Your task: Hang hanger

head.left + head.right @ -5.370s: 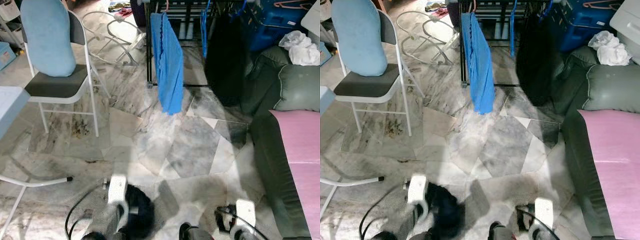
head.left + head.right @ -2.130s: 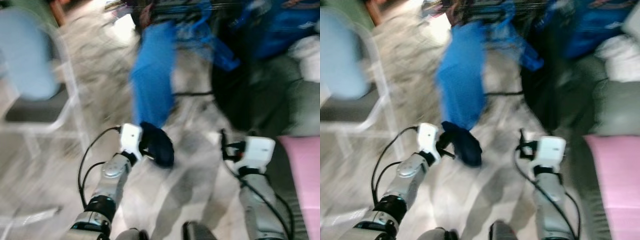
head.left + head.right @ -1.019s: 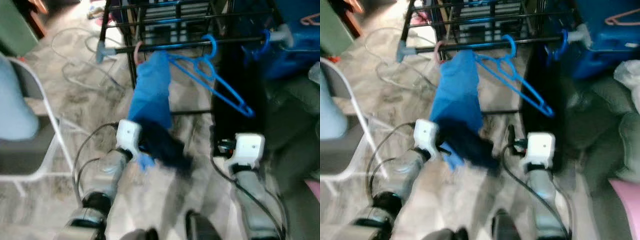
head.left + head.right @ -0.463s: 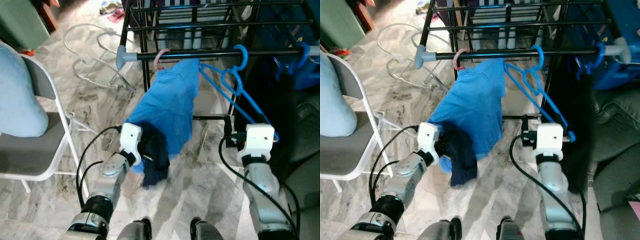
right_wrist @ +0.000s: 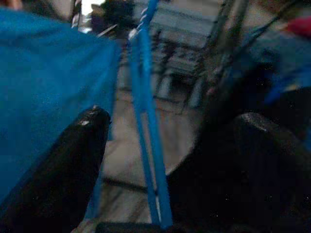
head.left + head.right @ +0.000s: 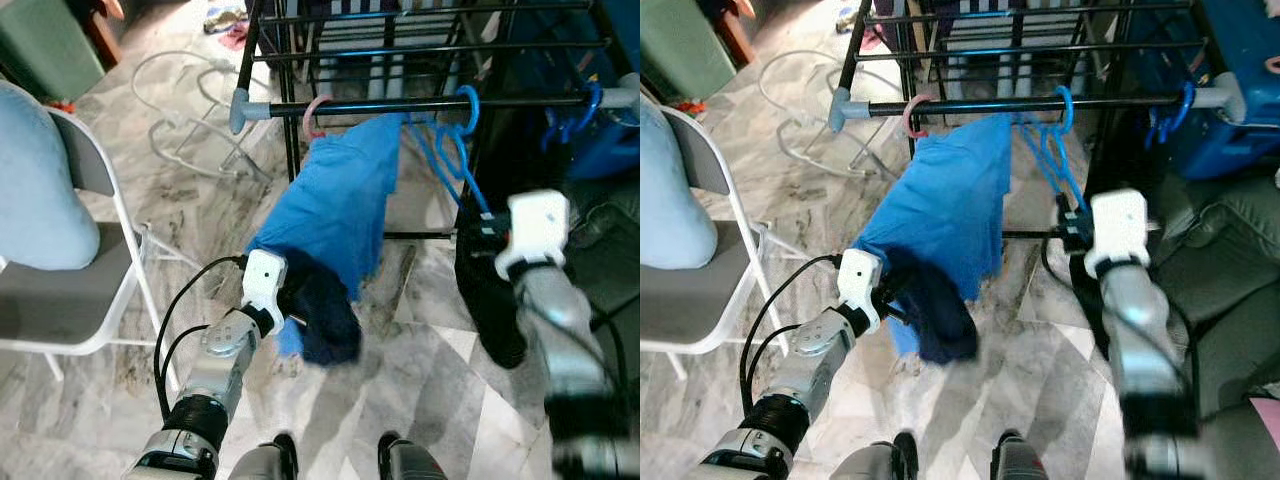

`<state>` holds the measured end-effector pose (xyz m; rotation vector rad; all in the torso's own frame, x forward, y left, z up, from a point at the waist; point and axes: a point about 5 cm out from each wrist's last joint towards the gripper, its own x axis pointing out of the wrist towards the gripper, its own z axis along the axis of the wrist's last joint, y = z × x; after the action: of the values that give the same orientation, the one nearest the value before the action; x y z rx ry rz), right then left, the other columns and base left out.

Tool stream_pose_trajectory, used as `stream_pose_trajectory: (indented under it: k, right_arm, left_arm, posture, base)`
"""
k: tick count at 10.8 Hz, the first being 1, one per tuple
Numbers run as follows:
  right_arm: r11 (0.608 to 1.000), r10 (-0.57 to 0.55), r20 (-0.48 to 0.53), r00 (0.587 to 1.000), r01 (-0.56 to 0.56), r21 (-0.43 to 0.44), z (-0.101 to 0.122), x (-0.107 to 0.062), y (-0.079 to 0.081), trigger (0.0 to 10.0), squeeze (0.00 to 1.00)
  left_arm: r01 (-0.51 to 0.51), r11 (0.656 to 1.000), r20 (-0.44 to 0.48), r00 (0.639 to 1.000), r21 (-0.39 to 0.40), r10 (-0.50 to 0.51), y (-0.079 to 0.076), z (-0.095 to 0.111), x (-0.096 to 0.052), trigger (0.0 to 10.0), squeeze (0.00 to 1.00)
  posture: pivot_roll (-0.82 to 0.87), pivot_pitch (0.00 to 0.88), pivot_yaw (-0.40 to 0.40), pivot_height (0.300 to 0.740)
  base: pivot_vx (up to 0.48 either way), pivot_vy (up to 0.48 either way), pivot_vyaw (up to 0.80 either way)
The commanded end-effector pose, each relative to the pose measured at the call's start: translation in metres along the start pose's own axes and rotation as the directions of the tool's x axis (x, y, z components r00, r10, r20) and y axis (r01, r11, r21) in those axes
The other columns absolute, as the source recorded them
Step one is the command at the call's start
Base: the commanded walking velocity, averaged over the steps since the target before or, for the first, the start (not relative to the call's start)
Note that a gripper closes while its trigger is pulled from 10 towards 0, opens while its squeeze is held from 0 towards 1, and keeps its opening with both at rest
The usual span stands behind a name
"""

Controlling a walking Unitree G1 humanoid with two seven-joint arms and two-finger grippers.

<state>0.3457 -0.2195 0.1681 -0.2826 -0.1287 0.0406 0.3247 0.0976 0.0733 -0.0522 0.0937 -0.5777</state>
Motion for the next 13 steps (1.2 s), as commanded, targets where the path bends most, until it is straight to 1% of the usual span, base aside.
stream_pose_trajectory:
  k: [1, 2, 3, 4, 5, 6, 7, 8, 10, 11, 13]
  right_arm:
    - [0.997, 0.069, -0.030, 0.997, -0.068, 0.022, -0.001, 0.008, 0.000, 10.0, 0.00]
    - [0.997, 0.079, -0.046, 0.996, -0.078, 0.019, 0.001, 0.016, -0.008, 1.3, 0.00]
    - [0.995, 0.082, -0.071, 0.994, -0.078, 0.056, 0.003, 0.022, -0.015, 0.0, 0.00]
    - [0.993, 0.094, -0.079, 0.992, -0.087, 0.085, 0.005, 0.027, -0.020, 0.0, 0.00]
    - [0.986, 0.150, -0.105, 0.983, -0.141, 0.085, 0.004, 0.032, -0.020, 0.0, 0.00]
    - [0.983, 0.170, -0.110, 0.979, -0.160, 0.088, 0.004, 0.034, -0.018, 0.0, 0.00]
    - [0.976, 0.193, -0.113, 0.975, -0.179, 0.124, 0.007, 0.039, -0.013, 0.0, 0.00]
    - [0.974, 0.200, -0.127, 0.971, -0.183, 0.134, 0.006, 0.040, -0.012, 0.0, 0.00]
    - [0.975, 0.206, -0.153, 0.966, -0.189, 0.120, 0.002, 0.040, -0.014, 0.0, 0.00]
    - [0.981, 0.187, -0.178, 0.966, -0.173, 0.092, -0.001, 0.040, -0.018, 0.0, 0.00]
    - [0.986, 0.156, -0.184, 0.970, -0.140, 0.095, 0.000, 0.041, -0.022, 0.0, 0.00]
  left_arm:
    - [-0.006, 1.000, 0.006, 1.000, 0.015, 0.006, 0.003, 0.003, -0.002, 10.0, 0.00]
    - [-0.013, 1.000, -0.001, 1.000, 0.024, 0.013, 0.005, 0.002, -0.003, 10.0, 0.00]
    - [-0.023, 0.999, -0.004, 1.000, 0.028, 0.023, 0.007, 0.002, -0.005, 10.0, 0.00]
    - [-0.032, 0.999, -0.006, 0.999, 0.027, 0.032, 0.008, 0.001, -0.006, 10.0, 0.00]
    - [-0.037, 0.999, -0.010, 0.999, 0.024, 0.037, 0.008, -0.002, -0.008, 10.0, 0.00]
    - [-0.037, 0.999, -0.011, 0.999, 0.024, 0.037, 0.007, -0.002, -0.009, 10.0, 0.00]
    - [-0.034, 0.999, -0.015, 0.999, 0.023, 0.035, 0.005, -0.001, -0.006, 10.0, 0.00]
    - [-0.028, 0.999, -0.014, 0.999, 0.024, 0.029, 0.004, 0.000, -0.004, 10.0, 0.00]
    - [-0.023, 0.999, -0.019, 1.000, 0.031, 0.024, 0.004, 0.000, -0.003, 10.0, 0.00]
    - [-0.024, 0.999, -0.025, 0.999, 0.035, 0.025, 0.005, 0.000, -0.003, 10.0, 0.00]
    - [-0.022, 0.999, -0.026, 0.999, 0.036, 0.023, 0.003, 0.000, -0.002, 10.0, 0.00]
  posture:
    - [-0.06, 0.254, 0.103, 0.740]
    - [-0.06, 0.256, 0.099, 0.740]
    - [-0.05, 0.260, 0.093, 0.740]
    - [-0.05, 0.261, 0.090, 0.740]
    - [-0.05, 0.264, 0.087, 0.740]
    - [-0.05, 0.264, 0.086, 0.740]
    - [-0.06, 0.263, 0.088, 0.740]
    - [-0.06, 0.262, 0.092, 0.740]
    - [-0.06, 0.256, 0.096, 0.740]
    - [-0.06, 0.254, 0.097, 0.740]
    - [-0.06, 0.248, 0.093, 0.740]
  base:
    - [0.000, 0.000, 0.00]
    - [0.000, 0.000, 0.00]
    - [0.000, 0.000, 0.00]
    - [0.000, 0.000, 0.00]
    - [0.000, 0.000, 0.00]
    - [0.000, 0.000, 0.00]
    - [0.000, 0.000, 0.00]
    - [0.000, 0.000, 0.00]
    - [0.000, 0.000, 0.00]
    - [0.000, 0.000, 0.00]
    - [0.000, 0.000, 0.00]
